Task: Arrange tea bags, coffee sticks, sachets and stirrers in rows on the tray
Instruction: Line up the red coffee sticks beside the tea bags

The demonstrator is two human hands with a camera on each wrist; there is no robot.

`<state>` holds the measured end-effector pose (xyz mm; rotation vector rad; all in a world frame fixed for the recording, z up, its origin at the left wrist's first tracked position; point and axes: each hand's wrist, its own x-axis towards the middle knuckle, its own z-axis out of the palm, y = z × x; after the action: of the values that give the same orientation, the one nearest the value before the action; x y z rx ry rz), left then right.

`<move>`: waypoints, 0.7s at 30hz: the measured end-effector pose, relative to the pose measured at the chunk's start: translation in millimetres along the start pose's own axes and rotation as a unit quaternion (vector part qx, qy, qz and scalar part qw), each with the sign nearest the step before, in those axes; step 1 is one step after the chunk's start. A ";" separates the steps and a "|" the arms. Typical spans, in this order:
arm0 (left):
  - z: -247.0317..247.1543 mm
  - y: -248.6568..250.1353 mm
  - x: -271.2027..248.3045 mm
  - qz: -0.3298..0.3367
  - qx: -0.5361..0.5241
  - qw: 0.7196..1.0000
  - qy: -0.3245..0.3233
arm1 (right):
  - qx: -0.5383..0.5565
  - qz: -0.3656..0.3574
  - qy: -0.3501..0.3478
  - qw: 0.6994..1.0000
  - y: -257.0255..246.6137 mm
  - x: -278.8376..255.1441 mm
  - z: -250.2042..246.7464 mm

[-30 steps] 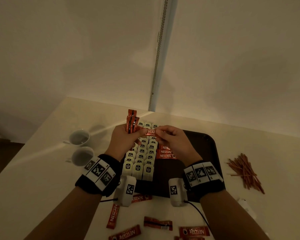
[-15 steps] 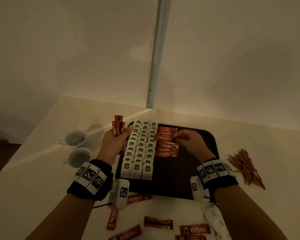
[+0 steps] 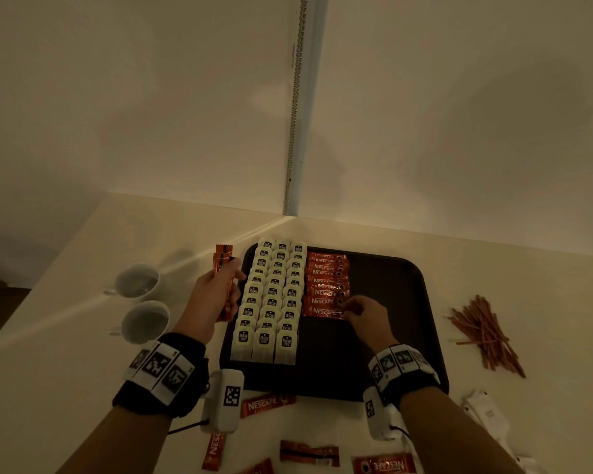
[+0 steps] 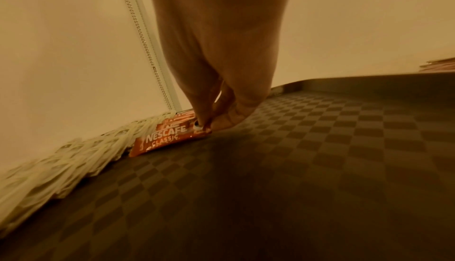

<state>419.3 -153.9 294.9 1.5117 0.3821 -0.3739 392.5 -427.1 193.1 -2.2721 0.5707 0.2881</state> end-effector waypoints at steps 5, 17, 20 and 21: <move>0.1 1.6 1.0 -0.001 -0.003 1.000 -0.007 | 0.013 -0.003 0.031 0.999 -1.7 2.0 2.8; 5.2 1.0 -4.8 -0.020 -0.013 0.997 -0.068 | 0.000 0.011 0.024 1.000 1.7 1.5 10.6; 6.0 1.7 -6.4 -0.011 -0.011 0.996 -0.089 | -0.008 0.005 0.027 1.000 2.9 2.3 10.2; 6.6 2.0 -8.0 -0.004 -0.007 0.995 -0.095 | -0.011 0.006 0.028 1.000 2.8 2.0 10.0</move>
<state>413.2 -160.4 300.6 1.4477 0.2409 -0.5158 392.6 -422.1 183.8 -2.3050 0.6122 0.2394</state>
